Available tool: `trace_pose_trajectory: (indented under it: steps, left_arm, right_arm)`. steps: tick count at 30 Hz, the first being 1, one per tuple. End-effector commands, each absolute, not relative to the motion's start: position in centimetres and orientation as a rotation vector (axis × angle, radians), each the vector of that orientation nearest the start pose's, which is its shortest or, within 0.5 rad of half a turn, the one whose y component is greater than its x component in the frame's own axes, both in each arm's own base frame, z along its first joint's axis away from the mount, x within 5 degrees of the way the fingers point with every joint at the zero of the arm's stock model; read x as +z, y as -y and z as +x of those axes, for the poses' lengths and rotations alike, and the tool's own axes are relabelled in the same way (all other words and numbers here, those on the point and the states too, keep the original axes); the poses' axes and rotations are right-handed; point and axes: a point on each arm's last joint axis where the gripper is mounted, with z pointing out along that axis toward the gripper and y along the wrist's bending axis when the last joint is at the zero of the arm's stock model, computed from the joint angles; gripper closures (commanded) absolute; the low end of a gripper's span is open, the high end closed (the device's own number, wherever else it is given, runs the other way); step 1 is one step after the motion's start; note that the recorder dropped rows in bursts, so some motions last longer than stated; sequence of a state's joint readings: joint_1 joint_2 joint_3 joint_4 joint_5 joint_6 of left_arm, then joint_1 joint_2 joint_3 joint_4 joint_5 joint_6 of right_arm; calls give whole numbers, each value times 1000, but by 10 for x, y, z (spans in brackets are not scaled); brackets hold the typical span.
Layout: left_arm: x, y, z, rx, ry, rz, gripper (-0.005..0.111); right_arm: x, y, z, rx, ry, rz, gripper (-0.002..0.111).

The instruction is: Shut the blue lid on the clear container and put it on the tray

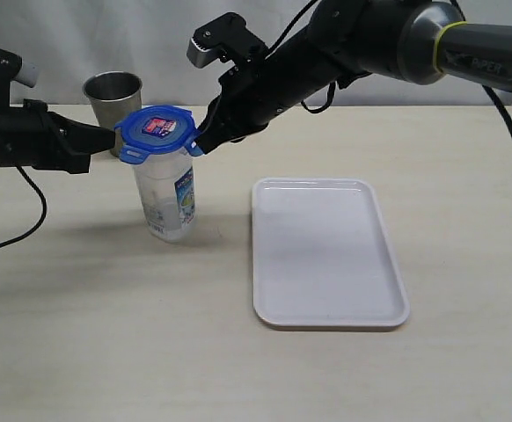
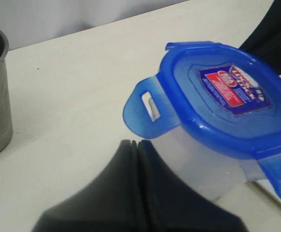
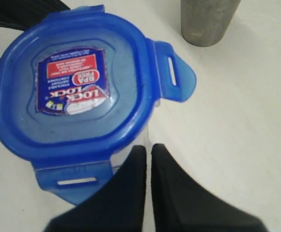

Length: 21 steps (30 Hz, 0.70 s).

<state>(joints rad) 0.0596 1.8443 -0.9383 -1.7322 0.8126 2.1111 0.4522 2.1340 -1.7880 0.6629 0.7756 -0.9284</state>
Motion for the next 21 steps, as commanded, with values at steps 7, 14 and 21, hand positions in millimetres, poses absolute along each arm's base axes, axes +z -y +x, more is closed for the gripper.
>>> trace_pose_trajectory:
  steps: [7,14,21]
  left_arm:
    - [180,45,356,-642,-1933,693,107]
    - [180,45,356,-642,-1933,693,107]
    - [180,45,356,-642,-1933,693,107]
  right_arm:
    - [244,-244,406,592,-2173,-1220,104]
    - [246,-243,407,565,-2170,-1224,104]
    - [260,-238,409,491,-2141,-1172,104]
